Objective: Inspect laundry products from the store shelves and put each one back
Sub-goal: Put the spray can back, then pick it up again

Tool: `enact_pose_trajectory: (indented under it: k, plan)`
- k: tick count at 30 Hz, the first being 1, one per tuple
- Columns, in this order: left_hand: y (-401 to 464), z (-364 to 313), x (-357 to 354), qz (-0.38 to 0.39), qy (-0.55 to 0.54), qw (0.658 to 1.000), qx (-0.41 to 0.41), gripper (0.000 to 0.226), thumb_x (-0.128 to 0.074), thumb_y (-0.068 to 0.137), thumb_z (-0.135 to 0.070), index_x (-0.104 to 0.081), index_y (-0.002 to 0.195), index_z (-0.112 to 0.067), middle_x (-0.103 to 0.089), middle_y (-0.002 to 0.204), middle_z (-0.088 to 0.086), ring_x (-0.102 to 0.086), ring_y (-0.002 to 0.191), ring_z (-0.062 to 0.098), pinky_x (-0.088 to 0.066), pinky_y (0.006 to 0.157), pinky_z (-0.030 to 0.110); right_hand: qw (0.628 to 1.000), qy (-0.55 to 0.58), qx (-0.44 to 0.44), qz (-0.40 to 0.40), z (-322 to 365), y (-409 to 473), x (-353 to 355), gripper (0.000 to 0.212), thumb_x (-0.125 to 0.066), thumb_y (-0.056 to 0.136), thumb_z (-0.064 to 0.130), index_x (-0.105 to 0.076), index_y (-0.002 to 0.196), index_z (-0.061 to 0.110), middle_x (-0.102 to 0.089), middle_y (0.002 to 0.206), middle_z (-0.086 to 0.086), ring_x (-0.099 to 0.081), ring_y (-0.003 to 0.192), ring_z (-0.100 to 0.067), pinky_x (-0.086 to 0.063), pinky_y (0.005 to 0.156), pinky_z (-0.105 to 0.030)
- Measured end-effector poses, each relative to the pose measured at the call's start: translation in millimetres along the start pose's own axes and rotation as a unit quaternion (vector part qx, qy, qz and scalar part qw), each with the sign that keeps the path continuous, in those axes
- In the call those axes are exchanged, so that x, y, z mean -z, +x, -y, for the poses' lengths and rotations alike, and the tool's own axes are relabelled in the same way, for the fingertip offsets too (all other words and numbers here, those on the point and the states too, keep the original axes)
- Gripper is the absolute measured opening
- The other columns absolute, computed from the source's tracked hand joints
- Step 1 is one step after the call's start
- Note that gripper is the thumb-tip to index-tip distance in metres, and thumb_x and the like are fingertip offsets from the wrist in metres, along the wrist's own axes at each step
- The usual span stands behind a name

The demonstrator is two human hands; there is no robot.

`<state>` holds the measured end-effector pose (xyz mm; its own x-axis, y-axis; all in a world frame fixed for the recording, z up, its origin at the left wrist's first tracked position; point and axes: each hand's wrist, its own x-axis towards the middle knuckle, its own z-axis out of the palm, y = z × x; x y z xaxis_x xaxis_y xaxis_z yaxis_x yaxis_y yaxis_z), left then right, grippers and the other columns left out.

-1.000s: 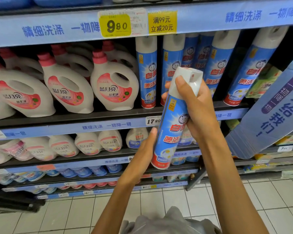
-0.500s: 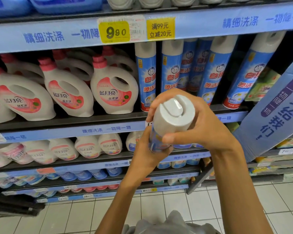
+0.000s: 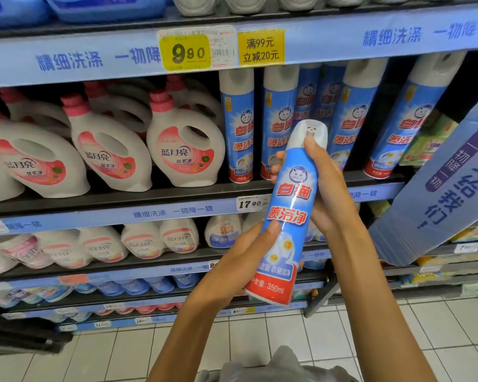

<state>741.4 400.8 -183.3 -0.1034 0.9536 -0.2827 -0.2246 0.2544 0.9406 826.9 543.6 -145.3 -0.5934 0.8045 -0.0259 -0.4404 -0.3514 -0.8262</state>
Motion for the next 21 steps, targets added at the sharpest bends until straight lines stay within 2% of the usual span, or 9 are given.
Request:
enact_pose_trajectory:
  k: [3, 6, 8, 10, 12, 15, 17, 19, 21]
  plan:
    - [-4, -9, 0, 0.061, -0.117, 0.99, 0.042, 0.061, -0.066, 0.07, -0.06, -0.064, 0.112, -0.016, -0.073, 0.098, 0.015, -0.072, 0.081, 0.022, -0.058, 0.074, 0.034, 0.997, -0.03, -0.06, -0.047, 4, 2, 3, 0.041, -0.062, 0.087, 0.042, -0.06, 0.104, 0.005, -0.07, 0.081, -0.009, -0.07, 0.069, -0.017, -0.057, 0.061, -0.029]
    - [-8, -16, 1, 0.149, -0.223, 0.962, 0.05, 0.055, -0.065, 0.076, -0.054, -0.067, 0.109, -0.01, -0.07, 0.101, 0.02, -0.071, 0.074, 0.025, -0.059, 0.066, 0.035, 0.988, -0.054, -0.122, -0.078, 3, 3, 5, 0.038, -0.058, 0.09, 0.045, -0.062, 0.099, 0.008, -0.071, 0.08, -0.01, -0.069, 0.075, -0.022, -0.06, 0.07, -0.037]
    - [-10, -17, 2, 0.194, -0.263, 0.944, 0.042, 0.054, -0.066, 0.079, -0.052, -0.068, 0.113, -0.009, -0.068, 0.107, 0.02, -0.07, 0.076, 0.028, -0.059, 0.063, 0.039, 0.985, -0.037, -0.149, -0.079, 3, 3, 6, 0.039, -0.056, 0.092, 0.044, -0.061, 0.105, 0.007, -0.069, 0.089, -0.013, -0.066, 0.085, -0.026, -0.058, 0.074, -0.039]
    - [-12, -18, 1, 0.216, -0.271, 0.937, 0.034, 0.051, -0.054, 0.086, -0.052, -0.069, 0.114, -0.012, -0.068, 0.11, 0.018, -0.071, 0.081, 0.029, -0.059, 0.065, 0.039, 0.983, -0.029, -0.167, -0.069, 2, 2, 7, 0.041, -0.054, 0.093, 0.042, -0.058, 0.115, 0.008, -0.066, 0.096, -0.014, -0.064, 0.091, -0.027, -0.058, 0.073, -0.039]
    - [-13, -20, 0, 0.232, -0.277, 0.932, 0.026, 0.051, -0.051, 0.088, -0.05, -0.067, 0.118, -0.012, -0.068, 0.114, 0.017, -0.071, 0.086, 0.029, -0.059, 0.069, 0.04, 0.983, -0.015, -0.175, -0.054, 1, 1, 8, 0.041, -0.052, 0.094, 0.042, -0.056, 0.118, 0.008, -0.065, 0.093, -0.013, -0.064, 0.088, -0.026, -0.059, 0.069, -0.037]
    - [-13, -22, -1, 0.234, -0.269, 0.934, 0.019, 0.056, -0.063, 0.084, -0.047, -0.061, 0.122, -0.006, -0.065, 0.117, 0.02, -0.071, 0.085, 0.032, -0.059, 0.07, 0.042, 0.982, 0.013, -0.178, -0.053, -2, 0, 10, 0.042, -0.052, 0.094, 0.043, -0.056, 0.117, 0.008, -0.065, 0.088, -0.012, -0.064, 0.077, -0.022, -0.059, 0.064, -0.034]
    - [-12, -22, -2, 0.214, -0.239, 0.947, 0.02, 0.054, -0.064, 0.084, -0.045, -0.059, 0.121, -0.005, -0.067, 0.112, 0.018, -0.071, 0.083, 0.028, -0.059, 0.071, 0.041, 0.984, 0.019, -0.172, -0.052, -2, 1, 10, 0.043, -0.052, 0.094, 0.043, -0.056, 0.113, 0.006, -0.066, 0.084, -0.012, -0.064, 0.075, -0.022, -0.059, 0.06, -0.031]
    - [-10, -19, -3, 0.177, -0.2, 0.963, 0.033, 0.044, -0.056, 0.087, -0.04, -0.056, 0.116, -0.007, -0.073, 0.1, 0.01, -0.072, 0.082, 0.018, -0.059, 0.074, 0.034, 0.986, 0.022, -0.157, -0.046, 0, 1, 11, 0.043, -0.052, 0.092, 0.043, -0.057, 0.11, 0.004, -0.067, 0.08, -0.01, -0.065, 0.071, -0.02, -0.057, 0.057, -0.03]
    - [-6, -15, -5, 0.142, -0.163, 0.975, 0.057, 0.044, -0.05, 0.082, -0.037, -0.054, 0.116, -0.008, -0.074, 0.096, 0.007, -0.071, 0.082, 0.015, -0.058, 0.077, 0.03, 0.989, 0.023, -0.139, -0.034, 2, 2, 12, 0.043, -0.052, 0.092, 0.043, -0.057, 0.11, 0.004, -0.069, 0.08, -0.009, -0.066, 0.067, -0.019, -0.055, 0.055, -0.028]
